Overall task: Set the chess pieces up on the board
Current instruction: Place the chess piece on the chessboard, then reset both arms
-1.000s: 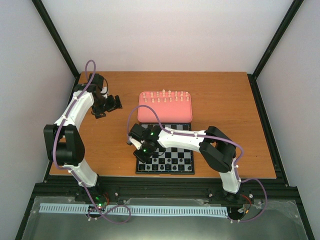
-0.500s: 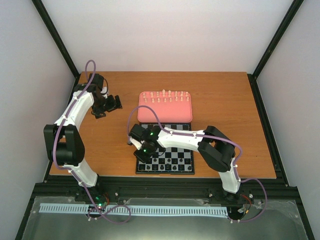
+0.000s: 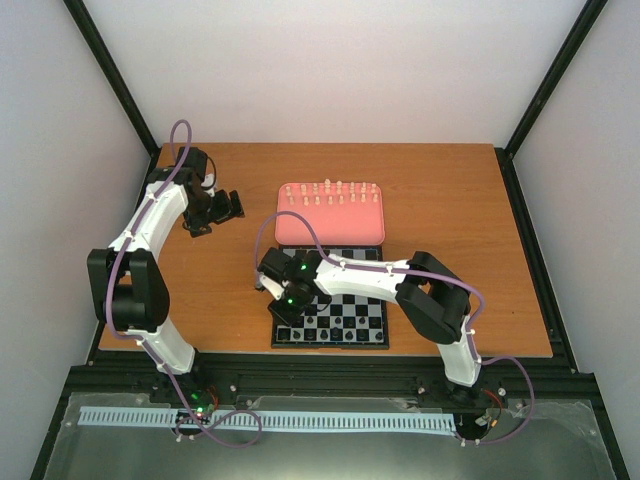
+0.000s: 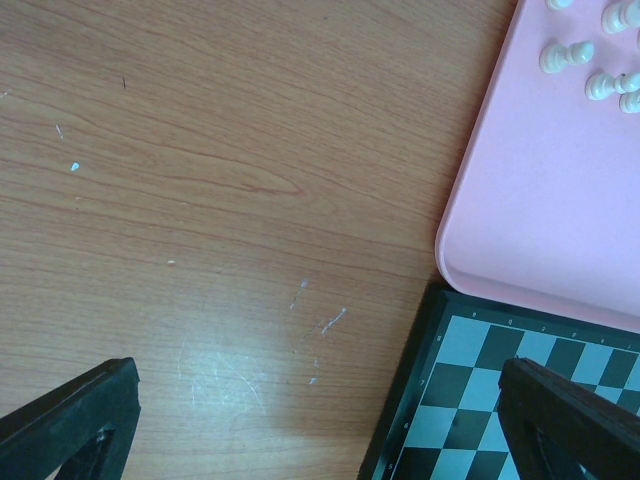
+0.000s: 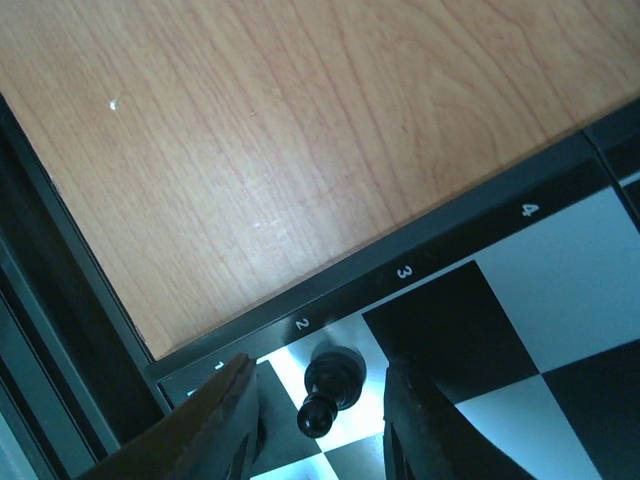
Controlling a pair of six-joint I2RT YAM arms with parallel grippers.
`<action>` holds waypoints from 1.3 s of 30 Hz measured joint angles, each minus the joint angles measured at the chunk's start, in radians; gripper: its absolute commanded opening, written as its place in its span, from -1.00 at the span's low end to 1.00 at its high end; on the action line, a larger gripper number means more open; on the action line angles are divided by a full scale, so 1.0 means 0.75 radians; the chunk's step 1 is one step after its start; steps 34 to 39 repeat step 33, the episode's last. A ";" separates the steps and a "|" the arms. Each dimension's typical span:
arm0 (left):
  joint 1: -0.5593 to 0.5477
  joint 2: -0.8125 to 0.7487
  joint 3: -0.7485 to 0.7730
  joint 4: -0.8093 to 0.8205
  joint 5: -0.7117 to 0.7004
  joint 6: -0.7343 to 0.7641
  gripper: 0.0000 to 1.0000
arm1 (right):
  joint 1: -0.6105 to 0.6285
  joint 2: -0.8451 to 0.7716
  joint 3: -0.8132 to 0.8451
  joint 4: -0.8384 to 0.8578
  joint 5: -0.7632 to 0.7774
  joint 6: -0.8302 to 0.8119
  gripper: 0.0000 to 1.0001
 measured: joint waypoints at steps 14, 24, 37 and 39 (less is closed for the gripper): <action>0.000 -0.003 0.006 -0.002 0.001 0.000 1.00 | -0.038 -0.115 0.153 -0.192 0.059 -0.061 1.00; 0.000 -0.045 0.072 -0.030 -0.023 0.001 1.00 | -0.568 -0.322 0.216 -0.252 0.030 -0.001 1.00; 0.000 -0.099 0.078 -0.077 -0.050 0.005 1.00 | -0.719 -0.374 0.200 -0.283 0.079 0.014 1.00; 0.000 -0.099 0.078 -0.077 -0.050 0.005 1.00 | -0.719 -0.374 0.200 -0.283 0.079 0.014 1.00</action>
